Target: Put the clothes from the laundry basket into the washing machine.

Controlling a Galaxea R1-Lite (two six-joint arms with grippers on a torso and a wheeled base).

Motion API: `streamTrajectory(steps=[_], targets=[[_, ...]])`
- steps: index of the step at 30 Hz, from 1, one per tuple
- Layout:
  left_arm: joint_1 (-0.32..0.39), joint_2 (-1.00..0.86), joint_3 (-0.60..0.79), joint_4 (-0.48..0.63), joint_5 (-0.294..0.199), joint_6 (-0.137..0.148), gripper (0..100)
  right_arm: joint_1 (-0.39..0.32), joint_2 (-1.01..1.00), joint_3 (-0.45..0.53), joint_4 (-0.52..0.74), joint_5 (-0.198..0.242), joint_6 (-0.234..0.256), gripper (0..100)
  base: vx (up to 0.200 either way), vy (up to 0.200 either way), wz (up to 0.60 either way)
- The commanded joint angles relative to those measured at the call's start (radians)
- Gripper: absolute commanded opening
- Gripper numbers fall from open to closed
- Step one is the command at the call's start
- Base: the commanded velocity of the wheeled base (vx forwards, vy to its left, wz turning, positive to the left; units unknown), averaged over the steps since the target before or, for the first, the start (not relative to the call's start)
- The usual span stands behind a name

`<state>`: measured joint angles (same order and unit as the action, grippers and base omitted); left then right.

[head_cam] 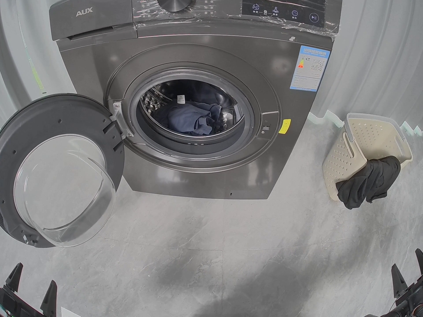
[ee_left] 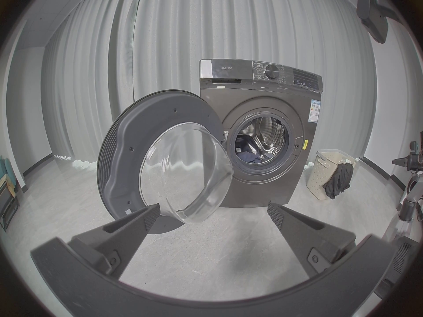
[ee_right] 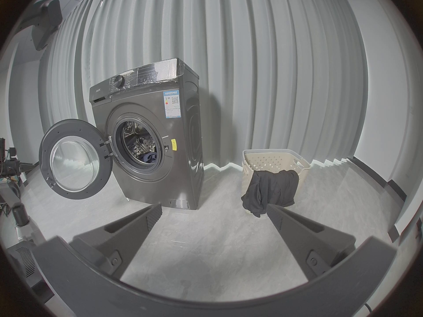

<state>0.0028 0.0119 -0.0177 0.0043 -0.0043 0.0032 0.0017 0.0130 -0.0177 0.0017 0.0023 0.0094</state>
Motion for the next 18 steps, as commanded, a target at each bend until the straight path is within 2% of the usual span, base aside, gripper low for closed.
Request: streamTrajectory(steps=[1, 18], targets=[[0.0, -0.012, 0.015, 0.0, 0.0, 0.0, 100, 0.0, -0.013, 0.016, 0.0, 0.001, 0.0, 100, 0.0, -0.2, 0.0], [0.0, -0.012, 0.015, 0.0, 0.0, -0.002, 100, 0.0, -0.013, 0.016, 0.0, 0.001, 0.0, 100, 0.0, -0.2, 0.0]])
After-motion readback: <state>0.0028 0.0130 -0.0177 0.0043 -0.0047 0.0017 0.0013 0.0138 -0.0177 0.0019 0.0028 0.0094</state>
